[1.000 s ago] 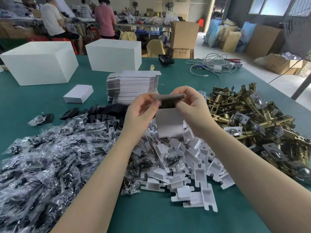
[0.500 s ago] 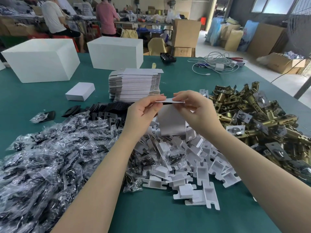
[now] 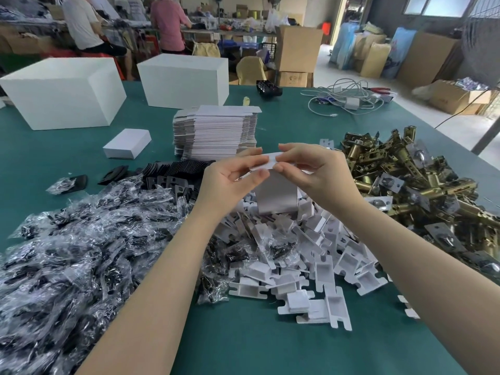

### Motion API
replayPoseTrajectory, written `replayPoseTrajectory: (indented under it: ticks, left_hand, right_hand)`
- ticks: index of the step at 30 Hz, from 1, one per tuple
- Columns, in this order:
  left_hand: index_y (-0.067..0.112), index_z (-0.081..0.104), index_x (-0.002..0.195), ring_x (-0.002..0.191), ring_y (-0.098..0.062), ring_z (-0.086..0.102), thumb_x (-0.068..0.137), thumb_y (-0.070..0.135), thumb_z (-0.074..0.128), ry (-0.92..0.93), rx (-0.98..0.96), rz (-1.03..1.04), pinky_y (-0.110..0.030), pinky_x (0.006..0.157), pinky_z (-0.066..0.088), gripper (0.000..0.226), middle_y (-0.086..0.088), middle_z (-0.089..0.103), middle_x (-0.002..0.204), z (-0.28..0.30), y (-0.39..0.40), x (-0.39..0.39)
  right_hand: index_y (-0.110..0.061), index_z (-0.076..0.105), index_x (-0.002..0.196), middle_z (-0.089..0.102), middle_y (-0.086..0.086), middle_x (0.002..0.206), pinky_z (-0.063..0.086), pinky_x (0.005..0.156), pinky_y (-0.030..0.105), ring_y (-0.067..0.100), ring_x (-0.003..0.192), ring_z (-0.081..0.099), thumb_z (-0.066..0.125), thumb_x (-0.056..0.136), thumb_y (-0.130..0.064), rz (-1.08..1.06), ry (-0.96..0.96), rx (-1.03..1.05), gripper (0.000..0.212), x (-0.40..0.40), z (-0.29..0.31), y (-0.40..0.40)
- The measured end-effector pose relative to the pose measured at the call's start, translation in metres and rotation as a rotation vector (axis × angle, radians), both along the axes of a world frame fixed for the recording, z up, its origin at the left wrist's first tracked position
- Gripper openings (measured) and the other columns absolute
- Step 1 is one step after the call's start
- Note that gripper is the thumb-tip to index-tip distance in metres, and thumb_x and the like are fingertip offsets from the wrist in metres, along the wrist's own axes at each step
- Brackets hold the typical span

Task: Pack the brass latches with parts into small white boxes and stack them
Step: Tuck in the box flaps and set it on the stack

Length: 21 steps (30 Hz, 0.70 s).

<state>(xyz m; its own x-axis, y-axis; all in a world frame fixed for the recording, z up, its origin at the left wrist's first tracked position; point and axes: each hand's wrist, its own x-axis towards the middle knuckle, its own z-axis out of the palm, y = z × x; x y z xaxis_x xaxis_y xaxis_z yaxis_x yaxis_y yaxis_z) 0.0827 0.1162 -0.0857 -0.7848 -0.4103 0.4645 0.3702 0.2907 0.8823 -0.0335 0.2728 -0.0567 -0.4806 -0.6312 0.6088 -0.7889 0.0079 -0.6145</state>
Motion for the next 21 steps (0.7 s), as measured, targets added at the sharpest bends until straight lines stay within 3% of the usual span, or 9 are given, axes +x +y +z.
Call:
replayPoseTrajectory:
  ticks: [2,5,9,16,21]
  left_hand:
    - [0.034,0.074,0.102,0.119,0.0,0.06,0.088,0.032,0.074,0.0,-0.009,0.018,-0.026,0.1,0.051,0.013,0.009,0.065,0.125,-0.0002,-0.0003,-0.0001]
    - [0.034,0.074,0.103,0.104,-0.005,0.065,0.089,0.016,0.074,-0.01,-0.041,0.064,-0.025,0.094,0.054,0.022,0.011,0.066,0.125,-0.0022,-0.0013,-0.0024]
    - [0.037,0.072,0.105,0.116,0.001,0.062,0.087,0.013,0.075,0.017,-0.064,0.091,-0.018,0.095,0.051,0.03,0.021,0.067,0.116,-0.0041,0.0,-0.0047]
    - [0.027,0.069,0.113,0.115,0.0,0.063,0.087,0.007,0.074,0.081,-0.118,0.172,-0.016,0.094,0.05,0.032,0.002,0.069,0.119,-0.0078,0.0036,-0.0084]
    - [0.028,0.069,0.113,0.105,0.004,0.066,0.089,0.011,0.072,0.05,-0.105,0.156,-0.018,0.089,0.052,0.029,0.01,0.07,0.114,-0.002,0.0044,-0.0053]
  right_hand:
    - [-0.02,0.075,0.098,0.068,-0.006,0.108,0.057,0.089,0.042,0.012,0.102,0.069,0.078,0.082,-0.024,0.018,-0.037,0.011,0.017,0.0007,0.0008,0.0004]
    - [-0.022,0.073,0.101,0.067,-0.009,0.108,0.056,0.091,0.041,0.012,0.103,0.069,0.079,0.08,-0.027,0.026,-0.025,0.043,0.022,0.0008,0.0015,0.0017]
    - [-0.013,0.075,0.105,0.067,-0.012,0.102,0.057,0.089,0.041,0.016,0.098,0.07,0.079,0.083,-0.021,-0.007,0.063,0.071,0.024,-0.0015,0.0045,0.0028]
    - [-0.006,0.076,0.1,0.073,0.005,0.101,0.057,0.084,0.046,0.025,0.096,0.071,0.078,0.082,-0.014,-0.006,0.118,0.036,0.02,-0.0024,0.0071,0.0004]
    - [-0.022,0.074,0.098,0.07,-0.011,0.092,0.057,0.083,0.037,0.018,0.088,0.07,0.079,0.082,-0.019,0.013,0.045,0.034,0.016,-0.0026,0.0095,0.0]
